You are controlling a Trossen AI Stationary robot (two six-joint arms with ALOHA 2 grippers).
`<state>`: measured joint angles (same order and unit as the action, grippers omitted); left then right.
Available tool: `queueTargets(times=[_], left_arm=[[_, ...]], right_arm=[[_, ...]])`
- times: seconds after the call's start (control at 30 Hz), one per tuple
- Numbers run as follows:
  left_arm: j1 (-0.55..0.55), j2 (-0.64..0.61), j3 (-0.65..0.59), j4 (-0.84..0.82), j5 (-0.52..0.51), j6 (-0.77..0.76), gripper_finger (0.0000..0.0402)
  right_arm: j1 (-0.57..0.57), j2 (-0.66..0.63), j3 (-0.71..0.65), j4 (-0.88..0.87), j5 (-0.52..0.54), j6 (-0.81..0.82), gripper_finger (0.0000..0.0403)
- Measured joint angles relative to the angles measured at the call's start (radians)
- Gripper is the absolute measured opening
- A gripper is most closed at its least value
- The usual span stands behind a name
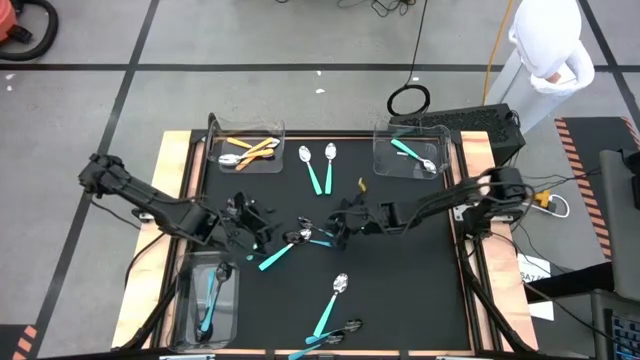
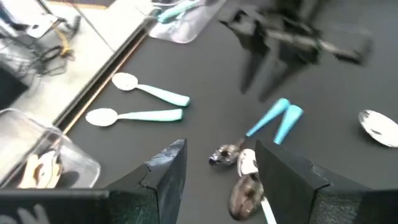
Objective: Sort silverware by color (type)
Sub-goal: Put the blue spoon into the bottom bin
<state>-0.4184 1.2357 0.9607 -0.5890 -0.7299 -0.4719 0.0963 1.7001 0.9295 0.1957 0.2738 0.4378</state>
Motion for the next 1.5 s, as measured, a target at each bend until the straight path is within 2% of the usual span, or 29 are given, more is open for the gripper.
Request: queueTargets(times=[0.17,0.4,0.6,0.7,0.83,0.97,1.17,1.3,1.5], left_arm=[[0.001,0.061,0.0,-0.031,-0.005,-0.018,0.0194],[0.045,0.112,0.0,-0.03,-0.004,-0.019,0.0194],[0.104,0.114,0.0,-0.029,-0.005,-0.019,0.0194],[0.129,0.114,0.0,-0.039,-0.004,-0.019,0.0194],[0.174,0.114,-0.013,-0.045,-0.008,-0.019,0.0194],[0.218,0.114,-0.053,-0.041,-0.011,-0.056,0.0194],[0.272,0.114,-0.143,0.112,-0.008,-0.07,0.0194],[0.277,0.114,-0.194,0.181,-0.005,-0.073,0.0194],[0.291,0.114,-0.269,0.386,-0.005,-0.025,0.0194]], right_arm=[[-0.003,0.109,0.0,0.155,-0.043,-0.081,0.0132],[-0.034,0.204,0.003,0.184,-0.047,-0.113,0.0132],[-0.038,0.3,0.08,0.151,-0.061,-0.175,0.0132],[-0.038,0.323,0.141,0.059,-0.066,-0.198,0.013],[-0.04,0.328,0.197,-0.093,-0.066,-0.198,0.0097],[-0.047,0.315,0.198,-0.143,-0.111,-0.217,0.0021],[-0.057,0.265,0.193,-0.2,-0.119,-0.199,0.001],[-0.061,0.195,0.188,-0.228,-0.019,-0.229,0.0006],[-0.061,0.127,0.191,-0.192,0.207,-0.438,0.0007]])
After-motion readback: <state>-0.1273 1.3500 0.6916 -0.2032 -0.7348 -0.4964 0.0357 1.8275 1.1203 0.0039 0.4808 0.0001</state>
